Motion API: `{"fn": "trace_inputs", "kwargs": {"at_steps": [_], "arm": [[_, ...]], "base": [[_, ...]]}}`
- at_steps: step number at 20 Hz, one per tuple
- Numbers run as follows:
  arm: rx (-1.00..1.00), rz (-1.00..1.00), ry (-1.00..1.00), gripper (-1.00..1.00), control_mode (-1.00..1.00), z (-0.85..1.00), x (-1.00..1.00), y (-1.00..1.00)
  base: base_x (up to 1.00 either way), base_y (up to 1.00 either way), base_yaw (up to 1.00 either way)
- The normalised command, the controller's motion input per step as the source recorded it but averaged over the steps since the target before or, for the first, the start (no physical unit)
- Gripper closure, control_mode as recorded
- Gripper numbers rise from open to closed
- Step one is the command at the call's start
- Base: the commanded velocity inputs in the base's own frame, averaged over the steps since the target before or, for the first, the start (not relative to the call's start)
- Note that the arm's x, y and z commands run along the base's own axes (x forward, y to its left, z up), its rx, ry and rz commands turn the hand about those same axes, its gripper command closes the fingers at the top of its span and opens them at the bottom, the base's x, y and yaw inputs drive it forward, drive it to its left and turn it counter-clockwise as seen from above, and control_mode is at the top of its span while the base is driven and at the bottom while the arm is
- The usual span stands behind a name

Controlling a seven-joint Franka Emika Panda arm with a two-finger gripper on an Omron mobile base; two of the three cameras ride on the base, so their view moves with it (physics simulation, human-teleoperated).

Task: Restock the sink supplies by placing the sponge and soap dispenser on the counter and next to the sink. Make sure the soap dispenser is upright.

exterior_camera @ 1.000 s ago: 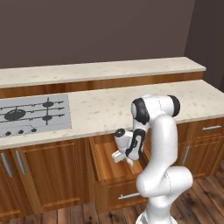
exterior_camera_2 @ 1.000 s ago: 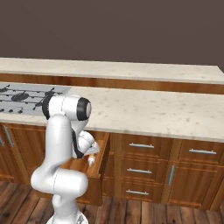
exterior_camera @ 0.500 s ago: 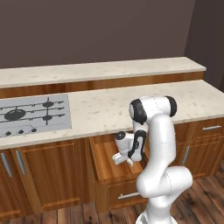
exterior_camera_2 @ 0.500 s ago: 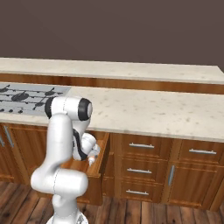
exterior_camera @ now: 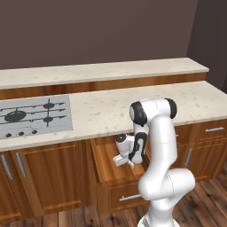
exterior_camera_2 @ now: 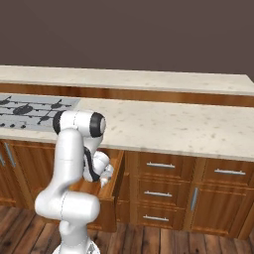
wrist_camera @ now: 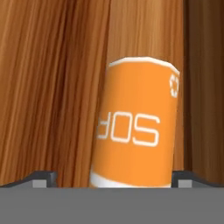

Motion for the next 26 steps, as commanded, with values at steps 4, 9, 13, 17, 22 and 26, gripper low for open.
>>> {"fn": "trace_inputs", "kwargs": {"at_steps": [4,9,13,17,22,26], "arm": [[0.0,-0.08,0.0,1.0,-1.0,-0.24,0.0,-0.15],[0.0,-0.05,0.0,1.0,-1.0,-0.12,0.0,-0.07],[0.0,-0.01,-0.03,1.0,-1.0,0.0,-0.15,0.0],[0.0,-0.04,-0.08,1.0,-1.0,0.15,-0.35,0.06],[0.0,-0.03,-0.02,1.0,-1.0,0.72,-0.49,0.19],[0.0,-0.02,0.0,1.0,-1.0,0.87,-0.65,0.25]], "base": [[0.0,0.0,0.0],[0.0,0.0,0.0],[0.0,0.0,0.0],[0.0,0.0,0.0],[0.0,0.0,0.0],[0.0,0.0,0.0]]}}
